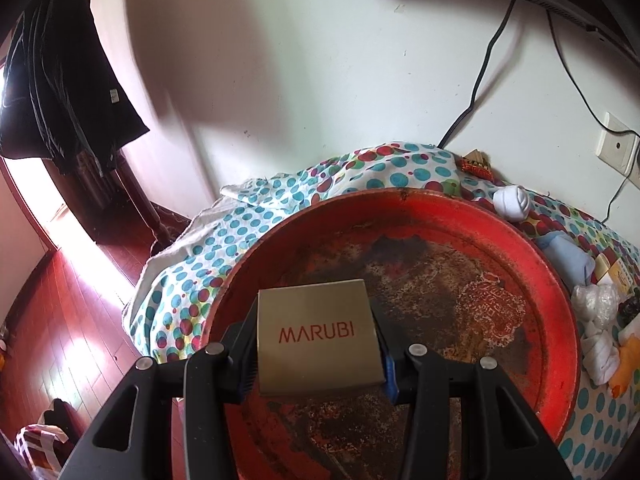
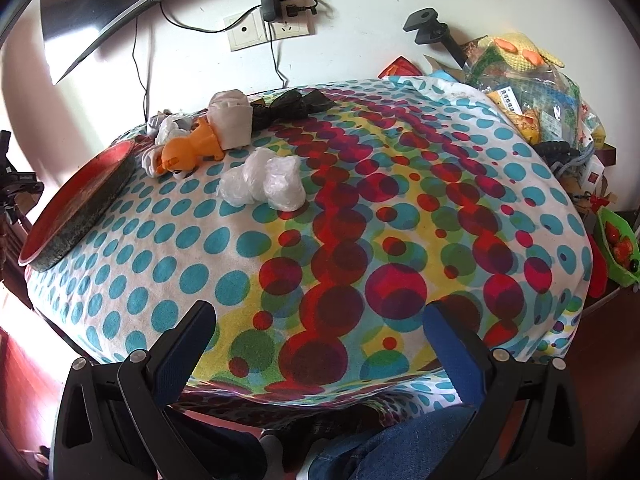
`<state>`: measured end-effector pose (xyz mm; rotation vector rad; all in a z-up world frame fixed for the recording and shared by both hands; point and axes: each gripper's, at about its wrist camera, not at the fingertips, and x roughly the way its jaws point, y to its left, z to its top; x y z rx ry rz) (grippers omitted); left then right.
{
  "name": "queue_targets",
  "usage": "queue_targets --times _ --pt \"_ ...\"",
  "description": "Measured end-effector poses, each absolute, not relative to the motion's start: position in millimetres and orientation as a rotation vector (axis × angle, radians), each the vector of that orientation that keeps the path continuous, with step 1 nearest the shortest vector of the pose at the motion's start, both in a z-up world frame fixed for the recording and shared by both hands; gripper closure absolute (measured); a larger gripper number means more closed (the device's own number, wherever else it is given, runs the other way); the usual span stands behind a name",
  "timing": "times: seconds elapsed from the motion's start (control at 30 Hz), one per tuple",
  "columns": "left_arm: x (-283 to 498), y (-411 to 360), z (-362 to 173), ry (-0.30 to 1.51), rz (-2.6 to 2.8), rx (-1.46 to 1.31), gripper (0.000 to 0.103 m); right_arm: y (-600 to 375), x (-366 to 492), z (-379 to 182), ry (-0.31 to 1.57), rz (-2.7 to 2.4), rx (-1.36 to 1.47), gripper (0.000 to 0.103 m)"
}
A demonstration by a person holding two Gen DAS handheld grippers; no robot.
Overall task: Organize objects
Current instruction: 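Carry the box over the red tray and release it with the left gripper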
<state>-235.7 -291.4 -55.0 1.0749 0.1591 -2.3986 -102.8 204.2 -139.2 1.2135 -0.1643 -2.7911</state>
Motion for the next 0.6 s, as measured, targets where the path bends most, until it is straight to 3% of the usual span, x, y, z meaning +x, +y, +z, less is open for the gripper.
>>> queue_targets --times 0.6 --pt "-294 -322 -76 0.245 -2.358 1.203 0.055 202 -103 -140 -0.119 -2.816 1.156 0.0"
